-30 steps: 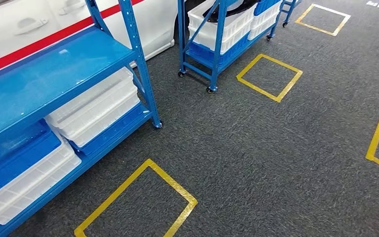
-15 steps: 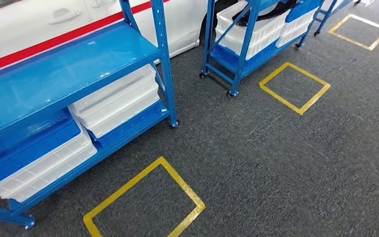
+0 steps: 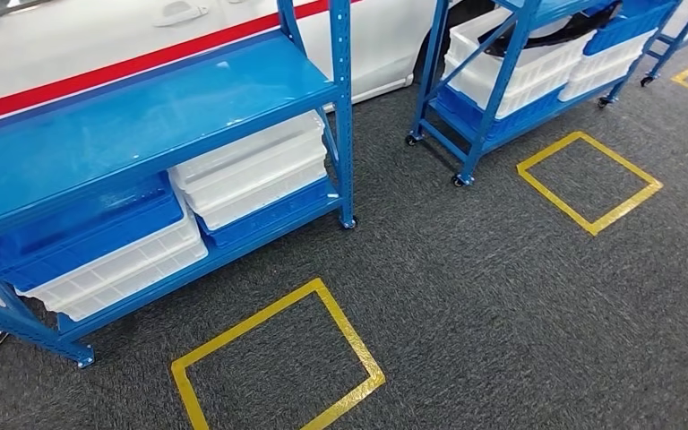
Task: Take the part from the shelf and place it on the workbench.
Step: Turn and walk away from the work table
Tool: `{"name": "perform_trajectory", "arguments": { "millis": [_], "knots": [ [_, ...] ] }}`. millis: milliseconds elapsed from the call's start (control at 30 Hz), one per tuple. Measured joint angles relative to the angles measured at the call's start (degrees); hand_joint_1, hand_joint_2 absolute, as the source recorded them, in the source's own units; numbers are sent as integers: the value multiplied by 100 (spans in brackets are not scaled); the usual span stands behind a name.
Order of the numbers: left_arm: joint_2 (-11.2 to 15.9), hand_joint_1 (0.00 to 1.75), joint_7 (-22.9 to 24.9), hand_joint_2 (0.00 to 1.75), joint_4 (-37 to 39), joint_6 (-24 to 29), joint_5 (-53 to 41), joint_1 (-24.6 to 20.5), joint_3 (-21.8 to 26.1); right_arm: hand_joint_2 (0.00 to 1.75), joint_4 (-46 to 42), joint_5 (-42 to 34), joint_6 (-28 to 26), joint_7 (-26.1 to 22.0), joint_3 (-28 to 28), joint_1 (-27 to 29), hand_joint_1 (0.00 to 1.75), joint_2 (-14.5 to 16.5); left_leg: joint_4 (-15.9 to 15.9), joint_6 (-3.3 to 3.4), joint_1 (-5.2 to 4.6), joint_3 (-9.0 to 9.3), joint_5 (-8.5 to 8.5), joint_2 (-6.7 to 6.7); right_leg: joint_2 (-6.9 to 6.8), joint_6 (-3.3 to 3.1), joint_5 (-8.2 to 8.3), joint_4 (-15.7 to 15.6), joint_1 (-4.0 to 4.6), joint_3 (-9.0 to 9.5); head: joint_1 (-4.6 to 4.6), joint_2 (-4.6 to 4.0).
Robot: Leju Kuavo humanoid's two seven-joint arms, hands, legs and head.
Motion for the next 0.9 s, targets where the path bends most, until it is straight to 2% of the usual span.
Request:
{"name": "perform_trajectory", "arguments": {
  "millis": [33,100,133,200,233,267,300,333,367,400,433,467,500,533,567,600,633,667,700,767,800,833,867,900],
  "knots": [
    [1,0,-1,0,-1,1,-4,-10,-1,0,6,2,1,3,0,-3,0,0,-116,28,-33,39,6,54,-63,24,-9,-7,4,12,1,0],
    [1,0,-1,0,-1,2,-7,-3,0,0,10,3,0,5,0,-32,0,0,-181,70,-40,48,30,-62,-187,81,-16,-42,14,53,1,0],
    [-1,0,-1,0,-1,0,-9,13,0,0,10,5,0,9,0,-45,0,0,-232,91,-25,80,61,-124,-154,111,-38,-35,11,76,1,0],
    [-4,0,-1,0,-1,-6,-18,23,1,0,11,9,-2,17,0,-54,0,9,-334,148,23,139,133,-237,115,161,-226,225,-1,-14,2,0],
    [-6,0,-2,0,-1,-9,-24,17,1,0,11,12,-2,22,0,-45,0,22,-353,164,34,142,153,-292,299,178,-394,527,-23,-156,2,0],
    [-6,0,-1,0,-1,-10,-30,9,1,0,11,15,-3,26,0,-38,0,39,-357,179,40,133,162,-357,413,190,-566,887,-35,-343,2,0],
    [-6,0,-1,0,-1,-10,-33,2,0,0,11,18,-4,30,0,-31,0,57,-355,184,42,127,166,-431,466,205,-679,1207,-48,-516,2,0],
    [-6,0,-2,0,-1,-10,-35,2,-1,0,10,21,-5,36,0,-25,0,71,-351,182,44,128,164,-507,487,220,-689,1379,-61,-620,2,0],
    [-7,0,-3,0,-1,-9,-36,6,-1,0,10,24,-6,42,0,-20,0,80,-342,175,50,133,160,-587,499,235,-580,1347,-75,-629,2,0],
    [-8,0,-5,0,-1,-10,-37,9,-1,0,10,26,-6,44,0,-18,0,85,-325,162,59,138,152,-665,518,248,-381,1114,-93,-540,1,0],
    [-10,0,-9,0,-1,-10,-39,12,-1,0,10,27,-6,46,0,-14,0,88,-295,136,70,137,135,-742,589,260,-156,747,-118,-391,2,0],
    [-13,0,-12,0,-1,-10,-40,10,-1,0,10,27,-6,48,0,-10,0,90,-251,99,71,117,112,-811,700,272,-1,406,-133,-248,2,0],
    [-14,0,-14,0,-1,-10,-42,6,-1,0,11,28,-6,48,0,-8,0,90,-211,57,72,95,91,-870,785,269,91,163,-143,-151,2,0],
    [-15,0,-16,0,-1,-10,-43,5,-1,0,11,28,-6,49,0,-10,0,89,-182,15,71,64,77,-918,848,257,112,38,-143,-104,2,0],
    [-15,0,-16,0,-1,-9,-43,7,-1,0,11,28,-6,49,0,-18,0,89,-173,-26,75,38,74,-962,849,232,93,27,-125,-100,2,0],
    [-15,0,-16,0,-1,-9,-43,14,-1,0,11,28,-6,50,0,-28,0,88,-180,-63,87,27,78,-1005,792,190,102,19,-120,-99,1,0],
    [-14,0,-17,0,-1,-9,-43,21,-1,0,10,28,-5,52,0,-37,0,87,-164,-95,98,15,66,-1001,737,151,112,-1,-118,-86,1,0],
    [-16,0,-17,0,-1,-9,-45,24,-1,0,10,28,-5,54,0,-38,0,83,-89,-125,102,-15,12,-933,679,110,121,-24,-121,-73,1,0],
    [-18,0,-17,0,0,-9,-46,20,-1,0,10,28,-4,55,0,-30,0,72,87,-148,102,-95,-99,-822,613,76,129,-48,-127,-62,1,0],
    [-23,0,-17,0,1,-8,-47,4,-1,0,11,30,-3,55,0,-5,0,40,734,-183,103,-411,-435,-570,471,32,120,-63,-112,-50,1,0],
    [-23,0,-19,0,1,-7,-46,-2,-1,0,12,32,-3,55,0,5,0,22,1075,-195,109,-585,-571,-509,393,19,110,-62,-101,-47,1,0],
    [-23,0,-21,0,1,-5,-48,0,-1,0,13,36,-2,55,0,9,0,8,1295,-202,113,-698,-621,-474,318,11,99,-61,-92,-40,1,0],
    [-23,0,-24,0,1,-3,-49,7,-1,0,13,40,-2,55,0,8,0,-3,1320,-201,114,-713,-563,-450,247,8,86,-60,-87,-28,1,0],
    [-23,0,-29,0,1,-1,-51,15,-1,0,13,43,-2,55,0,4,0,-9,1126,-191,114,-617,-407,-420,181,12,72,-59,-85,-9,1,0]
  ]
}}
